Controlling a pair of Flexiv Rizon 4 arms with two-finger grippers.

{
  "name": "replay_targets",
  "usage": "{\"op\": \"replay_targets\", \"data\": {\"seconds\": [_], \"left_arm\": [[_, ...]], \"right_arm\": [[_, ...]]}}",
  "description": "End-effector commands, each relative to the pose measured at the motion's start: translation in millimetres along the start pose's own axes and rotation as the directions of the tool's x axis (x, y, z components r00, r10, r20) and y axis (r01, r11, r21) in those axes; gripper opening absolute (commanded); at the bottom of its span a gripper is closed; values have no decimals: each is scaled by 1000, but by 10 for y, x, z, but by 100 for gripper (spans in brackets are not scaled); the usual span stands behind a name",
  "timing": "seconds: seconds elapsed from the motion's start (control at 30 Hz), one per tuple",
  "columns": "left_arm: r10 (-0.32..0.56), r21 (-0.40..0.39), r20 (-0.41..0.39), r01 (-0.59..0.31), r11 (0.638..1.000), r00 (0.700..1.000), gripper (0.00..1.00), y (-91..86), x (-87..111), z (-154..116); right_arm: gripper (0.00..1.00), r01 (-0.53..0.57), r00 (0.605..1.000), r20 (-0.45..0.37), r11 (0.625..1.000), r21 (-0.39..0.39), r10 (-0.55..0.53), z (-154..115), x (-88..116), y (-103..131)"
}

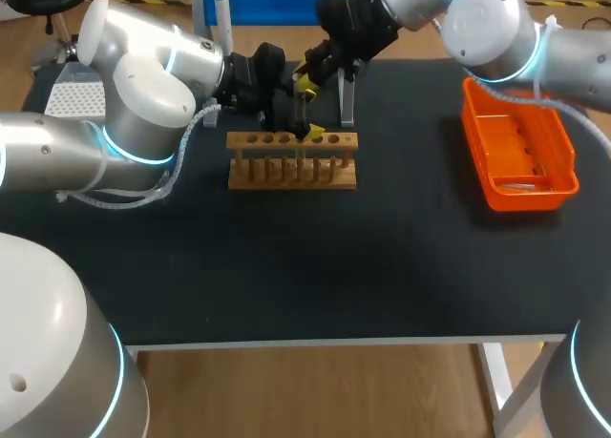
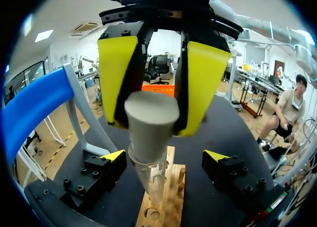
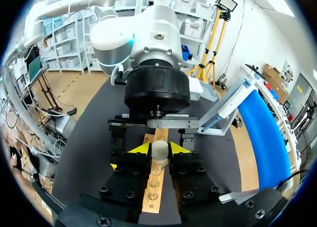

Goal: Invert the test tube, pick up the pipette, mount the tip to pipette, aspirate from beaker and dispense into the tube, eject the tip, return the pipette, and cap with the stopper.

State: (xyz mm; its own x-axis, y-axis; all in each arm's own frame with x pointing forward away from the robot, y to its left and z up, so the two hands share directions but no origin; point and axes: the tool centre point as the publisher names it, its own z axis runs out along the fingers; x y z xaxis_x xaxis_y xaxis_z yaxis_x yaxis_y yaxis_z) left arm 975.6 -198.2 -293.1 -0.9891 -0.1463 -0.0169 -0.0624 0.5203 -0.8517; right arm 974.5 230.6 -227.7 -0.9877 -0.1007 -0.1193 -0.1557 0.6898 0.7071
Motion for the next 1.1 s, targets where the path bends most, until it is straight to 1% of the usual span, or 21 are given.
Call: {"op": "replay_targets", "data": {"seconds": [0.03,0.37,0.6,0.63,0.67,0.7,0.73,0.83,0.93,1.0,1.1], "left_arm": [[0,-1,-3,0,1000,1000,100,1,-7,0],[0,-1,-3,0,1000,1000,100,1,-7,0],[0,-1,-3,0,1000,1000,100,1,-7,0],[0,-1,-3,0,1000,1000,100,1,-7,0],[0,-1,-3,0,1000,1000,100,1,-7,0],[0,-1,-3,0,1000,1000,100,1,-7,0],[0,-1,-3,0,1000,1000,100,1,-7,0],[0,-1,-3,0,1000,1000,100,1,-7,0],[0,-1,-3,0,1000,1000,100,1,-7,0],[0,-1,-3,0,1000,1000,100,1,-7,0],[0,-1,-3,0,1000,1000,100,1,-7,0]], "right_arm": [[0,-2,1000,-6,1000,3,2,16,9,-21],[0,-8,1000,-8,1000,8,8,1,38,-69],[0,-1,999,-34,999,38,2,69,110,-140],[4,1,999,-36,999,42,1,74,118,-150],[40,-3,999,-33,999,44,5,74,121,-158],[72,-8,1000,-29,999,41,9,68,121,-169],[100,-12,1000,-21,999,36,13,57,121,-180],[100,-28,1000,-5,999,-19,28,-18,114,-214],[100,-23,1000,16,995,-92,25,-121,129,-243],[100,-14,999,30,987,-158,19,-199,143,-255],[100,-4,999,52,974,-228,16,-305,166,-289]]}}
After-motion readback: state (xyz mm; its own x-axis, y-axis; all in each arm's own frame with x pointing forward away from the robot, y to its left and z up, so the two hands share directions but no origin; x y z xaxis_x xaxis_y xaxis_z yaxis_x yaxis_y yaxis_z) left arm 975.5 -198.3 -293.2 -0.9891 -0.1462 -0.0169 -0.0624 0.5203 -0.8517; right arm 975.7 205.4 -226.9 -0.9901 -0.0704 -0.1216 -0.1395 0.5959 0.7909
